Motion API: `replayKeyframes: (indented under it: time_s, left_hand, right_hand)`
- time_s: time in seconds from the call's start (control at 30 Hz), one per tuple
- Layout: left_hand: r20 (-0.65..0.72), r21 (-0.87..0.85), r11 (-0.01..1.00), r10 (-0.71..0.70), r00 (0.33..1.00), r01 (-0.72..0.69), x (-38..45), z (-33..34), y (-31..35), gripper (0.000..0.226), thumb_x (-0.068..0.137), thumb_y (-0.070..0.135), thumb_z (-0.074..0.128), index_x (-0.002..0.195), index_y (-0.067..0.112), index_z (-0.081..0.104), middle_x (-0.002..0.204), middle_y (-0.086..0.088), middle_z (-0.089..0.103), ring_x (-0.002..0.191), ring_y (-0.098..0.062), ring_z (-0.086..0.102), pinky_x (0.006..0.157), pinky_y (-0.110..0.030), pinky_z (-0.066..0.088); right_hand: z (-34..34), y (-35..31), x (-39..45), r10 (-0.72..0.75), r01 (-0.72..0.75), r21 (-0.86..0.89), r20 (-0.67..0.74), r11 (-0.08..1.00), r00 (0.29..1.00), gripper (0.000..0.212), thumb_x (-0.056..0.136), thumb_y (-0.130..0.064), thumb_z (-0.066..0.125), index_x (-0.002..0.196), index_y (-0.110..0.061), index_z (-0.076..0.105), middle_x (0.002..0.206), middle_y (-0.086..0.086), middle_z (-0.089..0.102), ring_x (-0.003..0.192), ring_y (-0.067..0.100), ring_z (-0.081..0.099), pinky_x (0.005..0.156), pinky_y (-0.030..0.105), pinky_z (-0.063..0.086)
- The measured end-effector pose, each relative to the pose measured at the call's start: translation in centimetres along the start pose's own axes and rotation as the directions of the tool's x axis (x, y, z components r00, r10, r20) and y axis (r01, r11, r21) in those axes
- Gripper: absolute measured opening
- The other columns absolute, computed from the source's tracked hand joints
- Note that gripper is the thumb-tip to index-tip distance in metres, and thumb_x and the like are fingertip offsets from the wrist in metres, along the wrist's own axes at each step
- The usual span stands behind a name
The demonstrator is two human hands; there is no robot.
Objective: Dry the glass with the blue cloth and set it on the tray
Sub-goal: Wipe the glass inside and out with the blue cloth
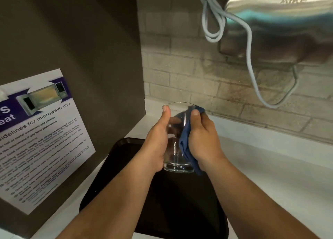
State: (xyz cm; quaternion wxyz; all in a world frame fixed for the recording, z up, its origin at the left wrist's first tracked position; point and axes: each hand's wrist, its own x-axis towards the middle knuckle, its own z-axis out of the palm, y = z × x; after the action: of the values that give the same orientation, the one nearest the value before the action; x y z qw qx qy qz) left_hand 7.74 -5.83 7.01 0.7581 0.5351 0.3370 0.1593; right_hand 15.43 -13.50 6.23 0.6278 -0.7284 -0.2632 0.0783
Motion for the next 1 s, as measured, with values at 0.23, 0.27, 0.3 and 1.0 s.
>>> replayKeyframes:
  time_s: [0.23, 0.27, 0.3, 1.0]
  left_hand:
    - [-0.004, -0.032, 0.999, 0.035, 0.999, -0.035, -0.1, 1.0, -0.6, 0.085, 0.059, 0.082, 0.062, 0.121, 0.024, 0.063, 0.108, -0.003, 0.071, 0.099, -0.017, 0.070, 0.084, -0.037, 0.056]
    - [0.001, -0.037, 0.999, 0.033, 0.999, -0.033, 0.1, 0.9, -0.8, 0.083, 0.063, 0.084, 0.063, 0.118, 0.023, 0.066, 0.109, -0.005, 0.074, 0.098, -0.018, 0.071, 0.083, -0.037, 0.056]
    - [0.005, -0.036, 0.999, 0.038, 0.999, -0.038, 0.2, 0.9, -0.9, 0.081, 0.070, 0.086, 0.061, 0.116, 0.020, 0.069, 0.109, -0.007, 0.077, 0.098, -0.022, 0.074, 0.084, -0.039, 0.058]
    - [-0.080, -0.104, 0.987, 0.113, 0.990, -0.121, 0.4, 0.5, 0.2, 0.082, 0.091, 0.079, 0.048, 0.106, 0.003, 0.077, 0.095, -0.020, 0.082, 0.082, -0.033, 0.081, 0.075, -0.045, 0.064]
  right_hand:
    - [0.2, -0.2, -0.8, -0.059, 0.056, -0.064, -0.050, 0.996, 0.997, 0.032, 0.103, -0.036, 0.028, 0.102, -0.015, 0.053, 0.081, 0.002, 0.065, 0.074, 0.006, 0.063, 0.063, 0.015, 0.046]
    - [0.1, -0.6, -0.6, -0.032, 0.029, -0.051, -0.057, 0.998, 0.998, 0.033, 0.103, -0.037, 0.028, 0.100, -0.015, 0.054, 0.081, 0.002, 0.065, 0.075, 0.008, 0.063, 0.065, 0.019, 0.046]
    - [-0.2, -0.9, -0.2, 0.024, -0.025, -0.009, -0.065, 1.000, 0.998, 0.037, 0.103, -0.038, 0.028, 0.094, -0.015, 0.055, 0.080, 0.003, 0.065, 0.074, 0.011, 0.063, 0.066, 0.021, 0.046]
    - [-1.0, -1.5, 0.0, 0.228, -0.236, 0.132, 0.072, 0.963, 0.971, 0.051, 0.103, -0.037, 0.030, 0.068, -0.014, 0.059, 0.046, -0.001, 0.063, 0.049, 0.003, 0.061, 0.060, 0.024, 0.045]
